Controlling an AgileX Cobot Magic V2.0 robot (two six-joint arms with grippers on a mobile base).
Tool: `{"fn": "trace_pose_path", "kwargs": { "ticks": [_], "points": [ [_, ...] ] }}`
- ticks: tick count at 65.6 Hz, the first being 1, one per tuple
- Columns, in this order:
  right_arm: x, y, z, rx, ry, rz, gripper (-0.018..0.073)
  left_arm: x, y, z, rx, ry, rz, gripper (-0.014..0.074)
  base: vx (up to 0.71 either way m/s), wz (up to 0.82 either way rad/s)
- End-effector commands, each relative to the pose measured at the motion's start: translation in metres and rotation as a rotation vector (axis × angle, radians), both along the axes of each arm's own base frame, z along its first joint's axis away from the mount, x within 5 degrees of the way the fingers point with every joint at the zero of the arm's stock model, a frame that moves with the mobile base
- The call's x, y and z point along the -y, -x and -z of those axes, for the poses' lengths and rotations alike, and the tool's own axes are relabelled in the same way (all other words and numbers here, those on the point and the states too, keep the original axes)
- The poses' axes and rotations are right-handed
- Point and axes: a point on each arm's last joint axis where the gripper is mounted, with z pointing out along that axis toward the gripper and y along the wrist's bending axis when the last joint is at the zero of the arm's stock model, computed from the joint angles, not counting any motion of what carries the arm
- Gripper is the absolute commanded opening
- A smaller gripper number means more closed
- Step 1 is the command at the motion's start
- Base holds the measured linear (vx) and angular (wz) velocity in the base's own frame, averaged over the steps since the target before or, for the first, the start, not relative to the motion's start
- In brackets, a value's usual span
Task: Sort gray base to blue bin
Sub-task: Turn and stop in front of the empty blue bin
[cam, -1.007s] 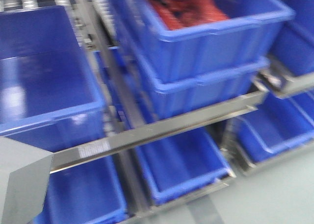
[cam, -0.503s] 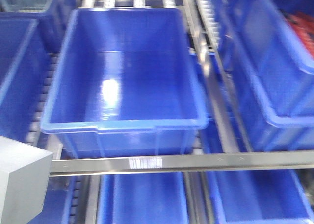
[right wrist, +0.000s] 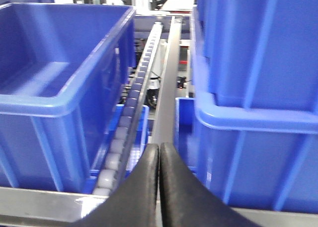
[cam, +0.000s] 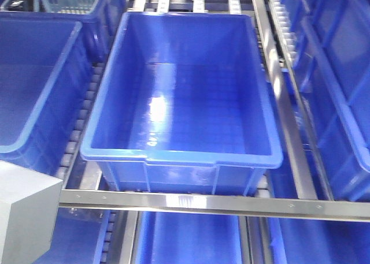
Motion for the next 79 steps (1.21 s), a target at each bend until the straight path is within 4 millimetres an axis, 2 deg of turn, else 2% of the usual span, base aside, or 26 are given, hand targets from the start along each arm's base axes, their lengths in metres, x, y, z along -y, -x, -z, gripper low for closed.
{"fn": "trace_pose_path", "kwargs": {
  "ticks": [1,79],
  "points": [
    [-0.0002,0.0001,-0.0021,0.07,0.011,-0.001,-0.0009,0.0,0.002,-0.0181,0.11,0.059,0.011,-0.0006,0.04,0.15],
    [-0.0002,0.0001,-0.0021,0.07,0.011,-0.001,-0.0009,0.0,0.002,-0.0181,0.11,0.059,0.011,-0.0006,0.08,-0.02]
  ]
}}
